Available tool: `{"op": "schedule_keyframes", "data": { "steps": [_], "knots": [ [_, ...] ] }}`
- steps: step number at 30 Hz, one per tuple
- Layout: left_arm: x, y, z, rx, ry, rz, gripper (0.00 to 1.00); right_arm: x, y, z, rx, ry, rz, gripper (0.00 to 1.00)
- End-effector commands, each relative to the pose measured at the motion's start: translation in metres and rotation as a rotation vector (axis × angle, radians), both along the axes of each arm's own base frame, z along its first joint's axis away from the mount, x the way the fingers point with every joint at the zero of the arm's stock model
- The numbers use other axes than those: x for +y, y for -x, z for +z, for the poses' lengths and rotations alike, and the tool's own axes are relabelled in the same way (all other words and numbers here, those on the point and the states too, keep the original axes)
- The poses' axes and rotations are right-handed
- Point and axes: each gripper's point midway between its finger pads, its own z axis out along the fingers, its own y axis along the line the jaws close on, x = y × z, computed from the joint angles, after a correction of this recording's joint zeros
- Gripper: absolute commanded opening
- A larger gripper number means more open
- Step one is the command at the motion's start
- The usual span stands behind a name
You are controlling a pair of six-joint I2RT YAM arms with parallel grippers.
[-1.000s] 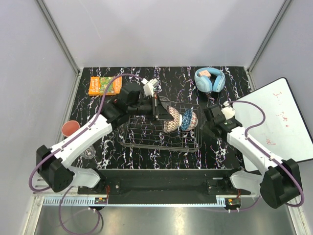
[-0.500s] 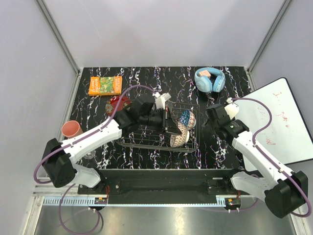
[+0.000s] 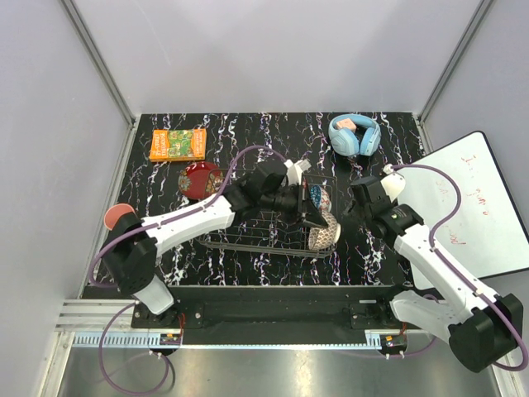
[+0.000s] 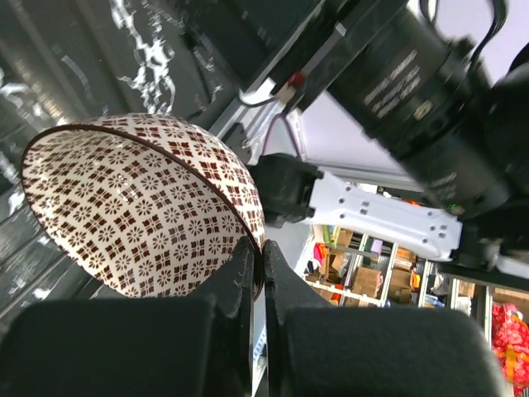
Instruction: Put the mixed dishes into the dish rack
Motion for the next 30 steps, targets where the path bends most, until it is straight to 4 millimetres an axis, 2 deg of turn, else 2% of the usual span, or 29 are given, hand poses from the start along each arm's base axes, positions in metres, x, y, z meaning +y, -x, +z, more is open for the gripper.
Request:
{"op": "schedule_keyframes", "data": {
  "steps": [1, 6, 10, 15, 25, 30],
  "knots": [
    [-0.025, -0.009, 0.069, -0.102, 0.201, -0.046, 0.0, -0.007, -0.003, 0.013, -0.067, 0.032, 0.0, 0.57],
    [-0.029, -0.013, 0.066, -0.077, 0.203, -0.047, 0.0, -0.013, 0.0, 0.013, -0.078, 0.055, -0.001, 0.58],
    [-0.02, -0.011, 0.048, -0.054, 0.176, -0.036, 0.0, -0.016, 0.002, 0.011, -0.079, 0.06, -0.004, 0.58],
    [-0.013, -0.019, 0.043, -0.042, 0.172, -0.011, 0.0, -0.017, 0.004, 0.01, -0.084, 0.063, -0.006, 0.58],
    [0.007, -0.018, -0.002, 0.011, 0.074, 0.026, 0.0, -0.018, 0.005, 0.016, -0.105, 0.055, -0.007, 0.58],
    [0.004, -0.019, -0.01, 0.029, 0.062, 0.017, 0.0, -0.019, 0.007, 0.015, -0.112, 0.054, -0.005, 0.58]
  ]
}}
